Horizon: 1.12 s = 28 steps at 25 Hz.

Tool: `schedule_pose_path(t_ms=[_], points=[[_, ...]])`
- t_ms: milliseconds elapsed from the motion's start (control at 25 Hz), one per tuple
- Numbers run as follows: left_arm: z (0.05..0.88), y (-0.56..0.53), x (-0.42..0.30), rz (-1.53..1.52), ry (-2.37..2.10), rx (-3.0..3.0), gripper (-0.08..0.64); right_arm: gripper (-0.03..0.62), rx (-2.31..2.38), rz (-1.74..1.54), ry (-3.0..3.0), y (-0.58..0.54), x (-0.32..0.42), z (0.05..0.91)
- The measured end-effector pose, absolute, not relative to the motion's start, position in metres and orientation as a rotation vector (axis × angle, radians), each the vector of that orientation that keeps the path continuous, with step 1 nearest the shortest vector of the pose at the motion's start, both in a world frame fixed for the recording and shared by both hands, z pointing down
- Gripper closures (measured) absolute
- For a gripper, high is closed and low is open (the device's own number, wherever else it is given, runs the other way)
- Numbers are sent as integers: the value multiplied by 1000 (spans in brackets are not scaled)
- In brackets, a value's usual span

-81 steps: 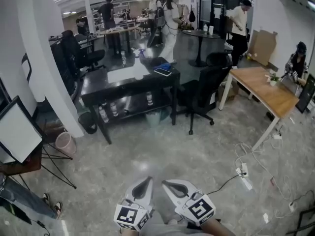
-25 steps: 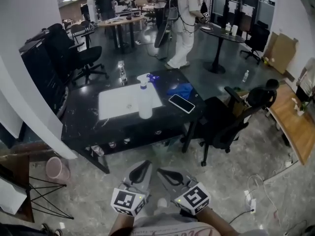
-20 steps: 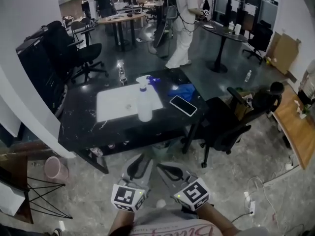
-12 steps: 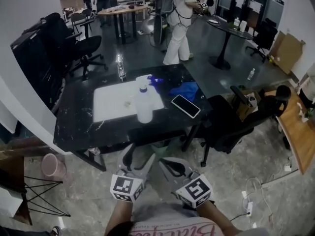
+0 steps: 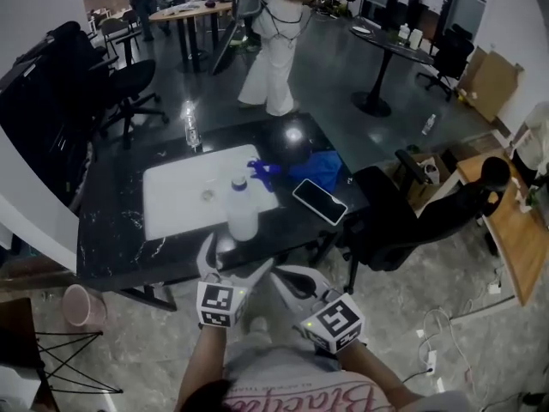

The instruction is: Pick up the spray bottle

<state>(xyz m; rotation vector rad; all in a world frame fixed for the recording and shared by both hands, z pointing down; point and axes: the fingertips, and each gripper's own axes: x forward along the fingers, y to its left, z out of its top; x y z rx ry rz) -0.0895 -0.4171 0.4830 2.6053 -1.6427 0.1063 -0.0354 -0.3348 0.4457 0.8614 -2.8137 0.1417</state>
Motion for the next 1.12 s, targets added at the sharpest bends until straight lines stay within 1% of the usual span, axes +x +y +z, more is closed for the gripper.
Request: schedule_pose_path(t_ms=[320, 560, 600, 640, 680, 720, 1120], points=[[515, -485, -100, 175, -1635, 2570, -17, 591, 981, 170, -2782, -392, -36, 450], [520, -511, -92, 168, -1565, 2607, -4, 591, 975, 164, -2766, -415, -44, 459], [519, -512, -89, 170, -1553, 2627, 3, 591, 974, 157, -2765, -418, -45, 460], [517, -513, -86, 174, -1543, 2643, 47, 591, 974, 150, -2766, -421, -46, 459], [517, -513, -84, 179, -1537, 2655, 123, 591, 975, 148, -2767, -423, -47, 458], [516, -513, -83, 185, -1534, 2662, 155, 591, 976, 147, -2767, -425, -47, 458], [513, -511, -86, 177, -1523, 2652, 154, 591, 947, 145, -2775, -431, -57, 459]])
